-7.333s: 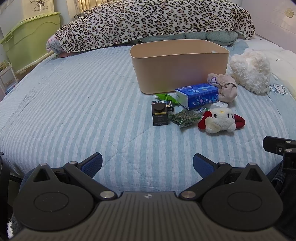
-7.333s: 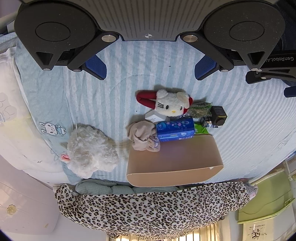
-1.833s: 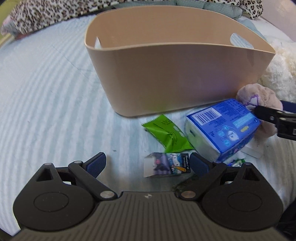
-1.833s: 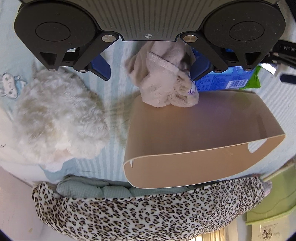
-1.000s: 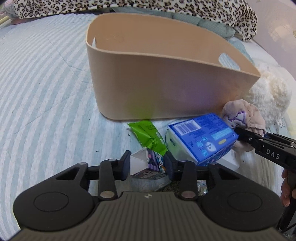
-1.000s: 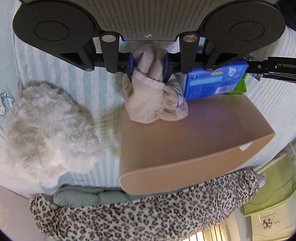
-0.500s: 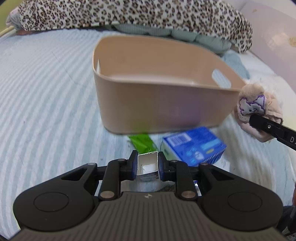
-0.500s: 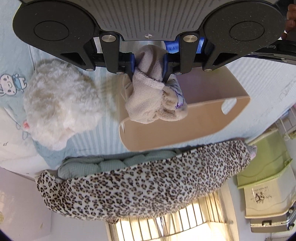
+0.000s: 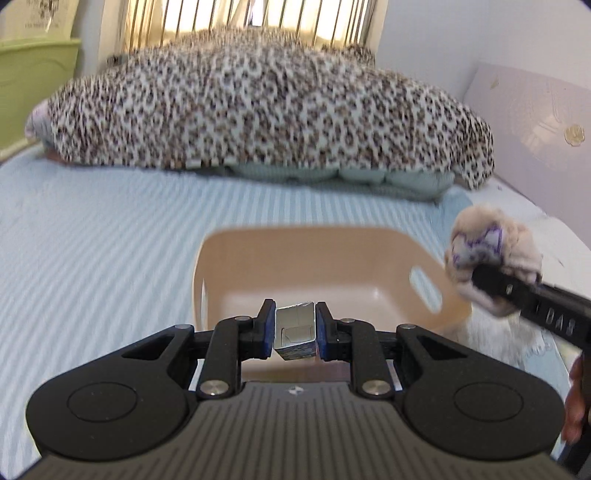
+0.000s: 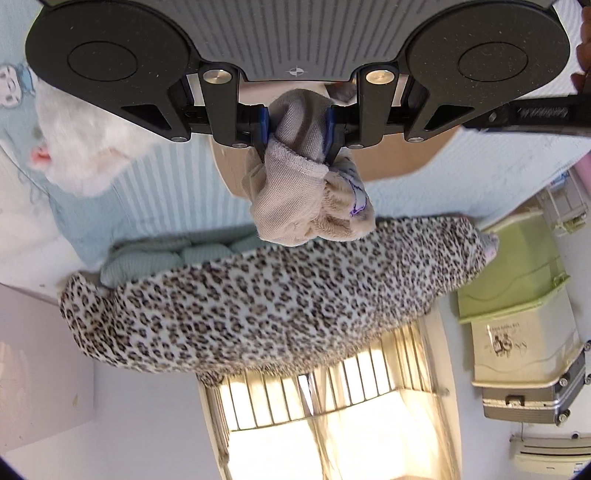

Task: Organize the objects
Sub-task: 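Carry sock and candy packet over the basket and release both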

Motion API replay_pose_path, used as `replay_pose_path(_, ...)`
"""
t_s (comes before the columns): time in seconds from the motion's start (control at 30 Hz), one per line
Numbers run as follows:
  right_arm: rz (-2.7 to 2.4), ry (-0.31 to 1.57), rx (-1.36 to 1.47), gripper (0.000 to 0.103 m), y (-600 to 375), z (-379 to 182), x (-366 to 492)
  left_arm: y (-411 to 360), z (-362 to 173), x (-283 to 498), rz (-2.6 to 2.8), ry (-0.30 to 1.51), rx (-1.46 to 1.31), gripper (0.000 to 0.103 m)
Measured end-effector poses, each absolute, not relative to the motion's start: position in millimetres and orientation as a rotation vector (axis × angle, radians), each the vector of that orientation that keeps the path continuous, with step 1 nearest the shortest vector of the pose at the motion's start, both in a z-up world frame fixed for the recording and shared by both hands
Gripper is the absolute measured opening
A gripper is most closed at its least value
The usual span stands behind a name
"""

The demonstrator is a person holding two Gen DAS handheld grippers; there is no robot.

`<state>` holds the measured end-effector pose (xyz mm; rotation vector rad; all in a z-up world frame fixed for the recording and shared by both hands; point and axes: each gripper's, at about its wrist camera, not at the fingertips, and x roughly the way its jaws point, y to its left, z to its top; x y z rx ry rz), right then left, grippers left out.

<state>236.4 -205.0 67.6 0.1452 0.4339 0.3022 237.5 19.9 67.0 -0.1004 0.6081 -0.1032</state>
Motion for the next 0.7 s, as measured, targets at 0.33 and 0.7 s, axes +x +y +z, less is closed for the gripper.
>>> replay_pose_path(0.33,0.26,0.462,0.05,0.025,-174.0,47.1,285.0,-7.1,33.0,309.4,0.028,0.641,0.033,0.024)
replay_pose_path(0.7,0.231,0.646,0.041,0.027,-159.1,4.8,319.4,0.8,-29.5,332.9,0.087,0.801,0.082,0.024)
